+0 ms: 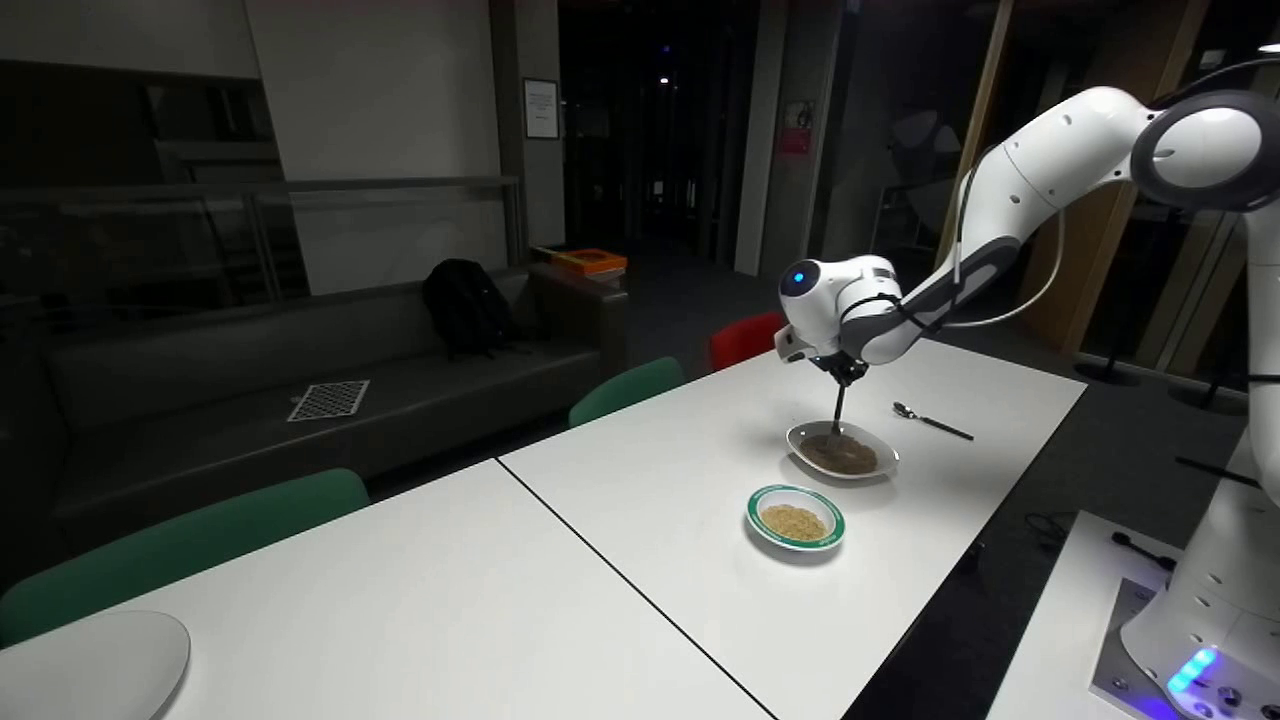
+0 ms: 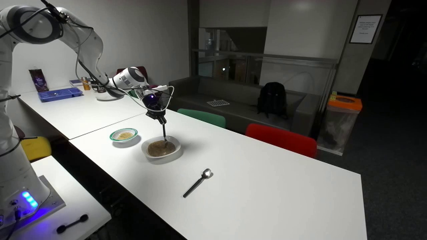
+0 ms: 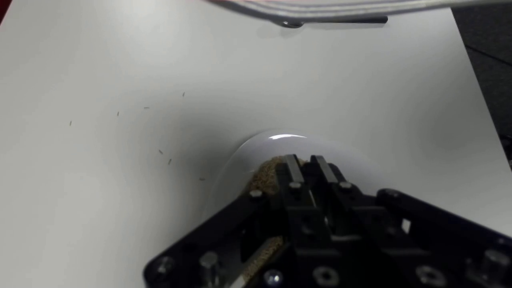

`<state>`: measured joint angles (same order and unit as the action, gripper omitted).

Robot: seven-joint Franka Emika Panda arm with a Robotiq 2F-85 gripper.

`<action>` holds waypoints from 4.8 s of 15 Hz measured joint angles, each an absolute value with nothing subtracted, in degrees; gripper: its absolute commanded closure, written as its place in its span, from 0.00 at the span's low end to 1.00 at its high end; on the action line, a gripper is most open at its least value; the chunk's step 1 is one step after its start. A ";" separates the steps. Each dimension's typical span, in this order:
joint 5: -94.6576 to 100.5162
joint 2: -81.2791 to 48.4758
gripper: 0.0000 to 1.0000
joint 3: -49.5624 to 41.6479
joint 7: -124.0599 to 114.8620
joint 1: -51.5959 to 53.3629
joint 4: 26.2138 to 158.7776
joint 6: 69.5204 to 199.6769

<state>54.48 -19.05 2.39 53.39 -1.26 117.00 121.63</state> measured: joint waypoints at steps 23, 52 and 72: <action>53.71 -19.05 0.97 4.69 53.43 0.68 116.23 122.53; 25.69 -10.89 0.97 -3.99 77.78 -9.21 120.25 131.99; 0.54 -12.61 0.97 -7.70 100.35 -15.19 121.68 134.04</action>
<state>0.54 -12.61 -7.70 100.35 -15.19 121.68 134.04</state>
